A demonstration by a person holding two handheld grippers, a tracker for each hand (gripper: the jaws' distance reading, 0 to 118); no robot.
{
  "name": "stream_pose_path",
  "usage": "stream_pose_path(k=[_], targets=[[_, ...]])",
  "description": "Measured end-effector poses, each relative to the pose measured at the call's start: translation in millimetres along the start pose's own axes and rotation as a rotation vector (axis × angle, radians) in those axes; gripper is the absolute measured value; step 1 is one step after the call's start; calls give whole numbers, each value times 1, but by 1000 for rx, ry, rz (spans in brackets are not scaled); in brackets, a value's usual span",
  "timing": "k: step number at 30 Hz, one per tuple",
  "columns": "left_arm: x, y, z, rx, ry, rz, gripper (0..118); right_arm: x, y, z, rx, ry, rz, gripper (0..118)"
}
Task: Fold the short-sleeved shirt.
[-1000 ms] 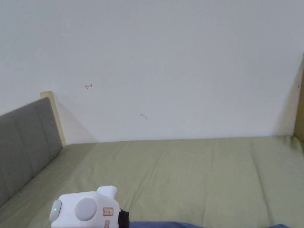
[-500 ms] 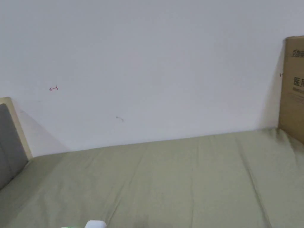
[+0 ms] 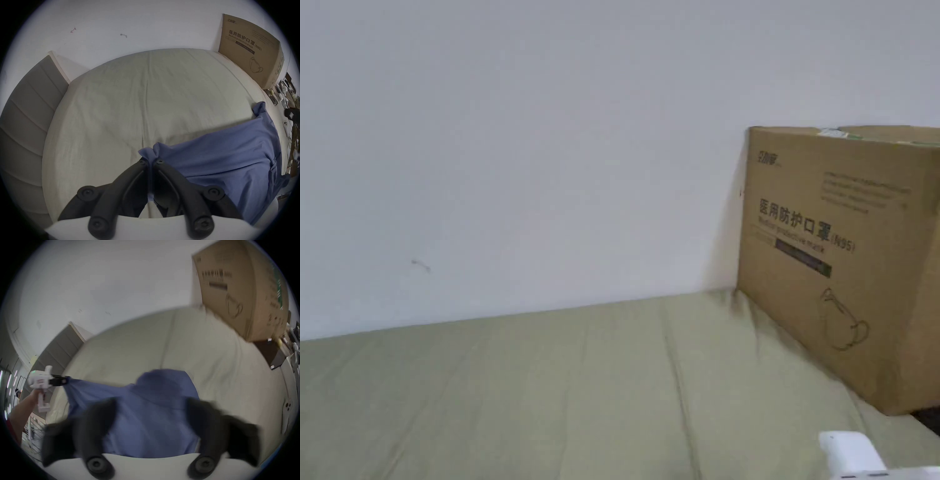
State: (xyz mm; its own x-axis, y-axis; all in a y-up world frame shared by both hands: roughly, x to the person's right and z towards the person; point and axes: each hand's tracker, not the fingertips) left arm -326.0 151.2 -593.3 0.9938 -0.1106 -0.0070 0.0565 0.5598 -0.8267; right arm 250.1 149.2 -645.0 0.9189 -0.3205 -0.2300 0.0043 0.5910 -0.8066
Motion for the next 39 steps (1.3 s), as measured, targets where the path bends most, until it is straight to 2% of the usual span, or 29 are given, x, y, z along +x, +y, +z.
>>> stream_pose_path(k=[1,2,4,5,7,9,12,14,16,17,19,21,24,26,29,31,33,34,39], targets=[[2,-2,3,1,2,1,3,-2,8,-12,-44,-10,5,116],[3,-5,5,2,3,1,3,3,12,-24,-21,-37,-19,116],[6,-8,9,6,33,-24,3,14,26,-50,-74,-128,-66,116],[8,-10,9,-1,44,-33,3,37,29,-72,-77,-163,-99,116],[8,-14,8,-13,58,-29,3,54,36,-91,-108,-258,-172,116],[-5,-18,-3,-26,57,-18,3,62,38,-106,-176,-301,-183,116],[-7,-23,-10,-51,43,5,3,52,38,-121,-269,-243,-91,112],[-5,-27,-13,-67,46,-5,3,37,37,-126,-279,-266,4,102],[-12,-30,-23,-82,50,-10,3,27,37,-131,-320,-286,75,97],[-13,-31,-24,-87,52,-10,3,16,31,-123,-319,-290,80,84],[-16,-33,-25,-98,48,5,3,8,29,-119,-298,-306,82,67],[-15,-33,-21,-108,29,43,3,-1,27,-111,-278,-261,120,1],[-14,-34,-3,-79,31,74,3,-19,18,-93,-257,-179,200,1],[-13,-36,13,-51,27,88,3,-30,12,-69,-180,-174,231,1],[-12,-39,50,48,25,114,3,-32,14,-18,-14,-141,160,1],[-12,-38,88,150,10,136,3,-31,18,26,82,-17,68,1],[-3,-31,139,234,26,133,3,-36,27,76,145,11,18,1],[-2,-26,158,265,22,126,3,-40,33,97,177,17,15,1],[-3,10,243,360,16,114,3,-78,65,192,299,-15,114,1]])
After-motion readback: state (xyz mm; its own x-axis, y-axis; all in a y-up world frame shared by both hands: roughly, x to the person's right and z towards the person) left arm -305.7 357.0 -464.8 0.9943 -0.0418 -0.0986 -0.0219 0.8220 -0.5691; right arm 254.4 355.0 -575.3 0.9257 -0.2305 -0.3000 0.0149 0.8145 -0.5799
